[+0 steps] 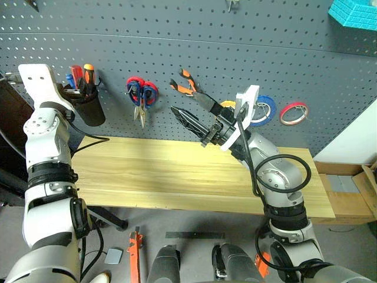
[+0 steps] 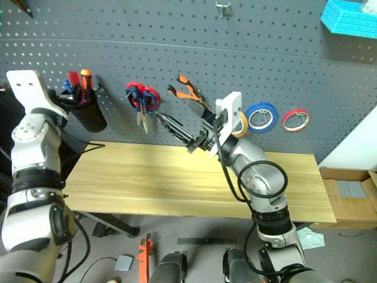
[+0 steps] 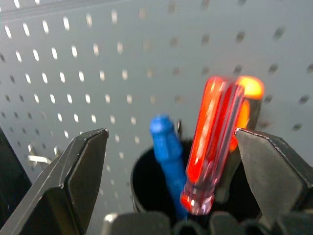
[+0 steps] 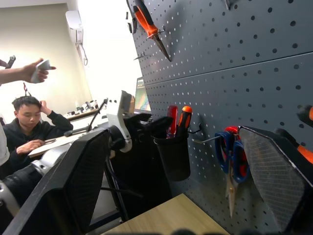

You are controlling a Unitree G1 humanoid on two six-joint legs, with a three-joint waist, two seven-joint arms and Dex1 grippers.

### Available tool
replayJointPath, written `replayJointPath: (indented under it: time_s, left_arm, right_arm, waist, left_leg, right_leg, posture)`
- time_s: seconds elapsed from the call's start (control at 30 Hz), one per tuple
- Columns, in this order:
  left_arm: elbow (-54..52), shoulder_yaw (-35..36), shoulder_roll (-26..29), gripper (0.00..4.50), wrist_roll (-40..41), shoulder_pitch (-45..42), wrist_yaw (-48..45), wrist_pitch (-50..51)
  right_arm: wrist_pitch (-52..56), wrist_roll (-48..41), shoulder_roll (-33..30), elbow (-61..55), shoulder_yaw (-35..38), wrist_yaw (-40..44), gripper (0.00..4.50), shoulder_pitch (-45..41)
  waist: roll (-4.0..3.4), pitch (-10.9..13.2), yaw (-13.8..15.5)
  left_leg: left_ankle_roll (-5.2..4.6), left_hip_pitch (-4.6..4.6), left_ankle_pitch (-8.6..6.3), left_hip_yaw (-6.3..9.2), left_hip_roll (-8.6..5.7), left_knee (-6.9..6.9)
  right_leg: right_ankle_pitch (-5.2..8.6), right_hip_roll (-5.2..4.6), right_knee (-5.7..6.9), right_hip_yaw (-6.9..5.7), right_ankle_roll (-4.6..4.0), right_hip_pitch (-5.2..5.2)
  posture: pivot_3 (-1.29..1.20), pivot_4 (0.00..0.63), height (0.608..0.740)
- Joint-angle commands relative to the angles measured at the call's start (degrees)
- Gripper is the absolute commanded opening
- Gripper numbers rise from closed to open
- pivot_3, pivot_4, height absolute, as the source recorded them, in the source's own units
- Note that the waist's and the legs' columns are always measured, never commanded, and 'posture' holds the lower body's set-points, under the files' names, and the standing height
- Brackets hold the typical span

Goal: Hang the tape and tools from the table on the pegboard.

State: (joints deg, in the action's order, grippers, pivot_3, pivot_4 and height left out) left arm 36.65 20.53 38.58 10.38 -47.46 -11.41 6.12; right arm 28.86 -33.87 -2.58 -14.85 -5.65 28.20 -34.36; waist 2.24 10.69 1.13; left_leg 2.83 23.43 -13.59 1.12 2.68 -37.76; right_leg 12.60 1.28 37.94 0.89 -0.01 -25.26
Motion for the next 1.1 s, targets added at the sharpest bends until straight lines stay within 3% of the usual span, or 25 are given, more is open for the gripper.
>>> replayJointPath:
  time_s: [0.03,0.23,0.4,0.47,0.7,0.93,1.1]
  left_arm:
    - [-13.7,2.1,-0.7,4.45,3.0,3.8,1.4,6.0]
    - [-48.4,2.4,-8.4,4.45,9.0,13.8,8.6,21.4]
    - [-61.9,-1.2,-15.8,4.45,11.1,16.9,12.9,29.1]
    - [-65.7,-4.0,-20.9,4.45,10.8,23.0,15.1,31.0]
    - [-68.1,-10.0,-28.7,4.45,6.9,40.3,15.6,27.7]
    - [-65.3,-12.2,-31.8,4.45,4.3,51.8,14.6,24.0]
    - [-64.2,-12.5,-31.4,4.45,0.9,54.6,14.9,22.6]
  right_arm:
    - [-0.5,-0.8,-0.8,-2.5,1.0,0.4,4.5,-0.2]
    - [1.2,-1.7,-4.5,-7.5,3.6,-1.7,4.5,0.7]
    - [1.7,2.8,-6.7,-9.8,3.9,-7.5,4.5,2.6]
    - [1.0,10.5,-9.1,-8.8,2.1,-12.0,4.5,6.3]
    - [0.0,23.3,-12.2,-4.0,0.2,-18.7,4.5,13.8]
    - [-1.1,26.4,-11.5,1.3,2.4,-20.3,4.5,20.2]
    - [-3.6,27.3,-11.1,4.8,3.3,-19.9,4.5,23.9]
  waist:
    - [0.0,0.0,0.0]
    - [0.02,0.0,0.3]
    - [0.01,0.0,0.2]
    - [-0.08,-0.3,0.1]
    - [-0.09,-0.3,-1.0]
    - [-0.11,-0.7,-1.3]
    - [-0.1,-1.1,-1.3]
  left_leg:
    - [0.0,0.0,0.0,0.0,0.0,0.0]
    - [0.01,0.14,0.0,0.2,0.01,-0.04]
    - [0.0,0.07,0.0,0.16,-0.16,-0.09]
    - [0.0,0.01,0.0,0.12,-0.16,-0.09]
    - [0.0,-0.1,0.0,-0.11,-0.13,-0.03]
    - [0.0,-0.38,0.0,-0.19,-0.13,-0.02]
    - [-0.01,-0.39,-0.01,-0.26,-0.16,-0.04]
  right_leg:
    - [0.0,-0.03,0.01,0.0,0.0,0.0]
    - [0.0,-0.3,-0.03,0.04,0.0,0.01]
    - [0.0,-0.31,-0.09,0.06,0.02,0.13]
    - [0.0,-0.29,-0.06,0.07,0.02,0.15]
    - [0.03,-0.22,0.04,0.2,0.06,0.07]
    - [0.09,0.02,0.02,0.26,-0.04,0.31]
    - [0.24,0.02,-0.03,0.31,-0.27,0.32]
  posture:
    - [0.08,0.174,0.74]
    - [0.07,0.159,0.74]
    - [0.06,0.144,0.74]
    - [0.05,0.138,0.74]
    - [0.03,0.111,0.74]
    - [0.04,0.096,0.74]
    - [0.05,0.085,0.74]
